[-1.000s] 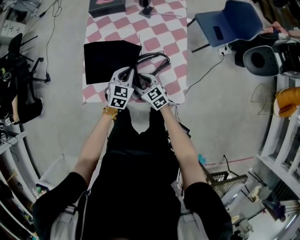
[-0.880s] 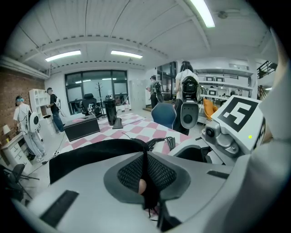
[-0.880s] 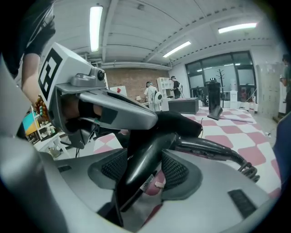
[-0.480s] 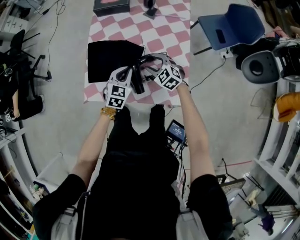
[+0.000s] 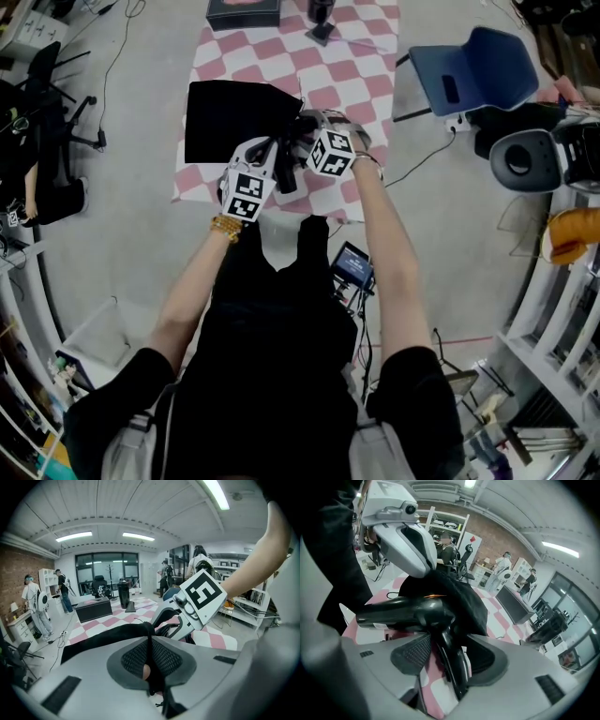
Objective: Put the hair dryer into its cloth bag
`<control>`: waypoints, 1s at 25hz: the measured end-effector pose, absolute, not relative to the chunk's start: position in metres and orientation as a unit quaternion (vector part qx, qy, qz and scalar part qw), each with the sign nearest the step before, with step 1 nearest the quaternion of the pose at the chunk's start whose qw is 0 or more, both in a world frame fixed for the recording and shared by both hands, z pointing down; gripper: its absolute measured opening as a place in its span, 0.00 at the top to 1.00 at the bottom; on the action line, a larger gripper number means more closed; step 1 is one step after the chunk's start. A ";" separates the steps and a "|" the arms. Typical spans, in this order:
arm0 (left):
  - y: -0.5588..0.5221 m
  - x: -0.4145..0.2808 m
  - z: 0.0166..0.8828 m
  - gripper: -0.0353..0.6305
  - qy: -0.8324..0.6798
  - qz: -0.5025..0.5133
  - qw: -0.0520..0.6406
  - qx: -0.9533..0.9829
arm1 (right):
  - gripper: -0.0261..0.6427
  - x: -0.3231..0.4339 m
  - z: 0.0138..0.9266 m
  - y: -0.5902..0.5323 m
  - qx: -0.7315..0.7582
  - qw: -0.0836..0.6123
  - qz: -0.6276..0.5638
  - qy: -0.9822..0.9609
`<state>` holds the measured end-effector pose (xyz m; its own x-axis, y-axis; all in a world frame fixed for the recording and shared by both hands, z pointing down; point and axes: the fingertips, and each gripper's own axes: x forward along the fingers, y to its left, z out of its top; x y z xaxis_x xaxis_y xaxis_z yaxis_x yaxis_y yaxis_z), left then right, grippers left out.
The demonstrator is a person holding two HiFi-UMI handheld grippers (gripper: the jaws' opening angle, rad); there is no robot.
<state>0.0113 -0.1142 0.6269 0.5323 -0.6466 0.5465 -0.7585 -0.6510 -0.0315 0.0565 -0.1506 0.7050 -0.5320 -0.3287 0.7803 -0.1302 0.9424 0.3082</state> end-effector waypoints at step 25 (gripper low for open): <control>-0.122 -0.001 0.618 0.90 -0.418 0.253 0.116 0.865 | 0.67 0.080 0.717 -0.134 0.084 0.547 -0.090 -0.828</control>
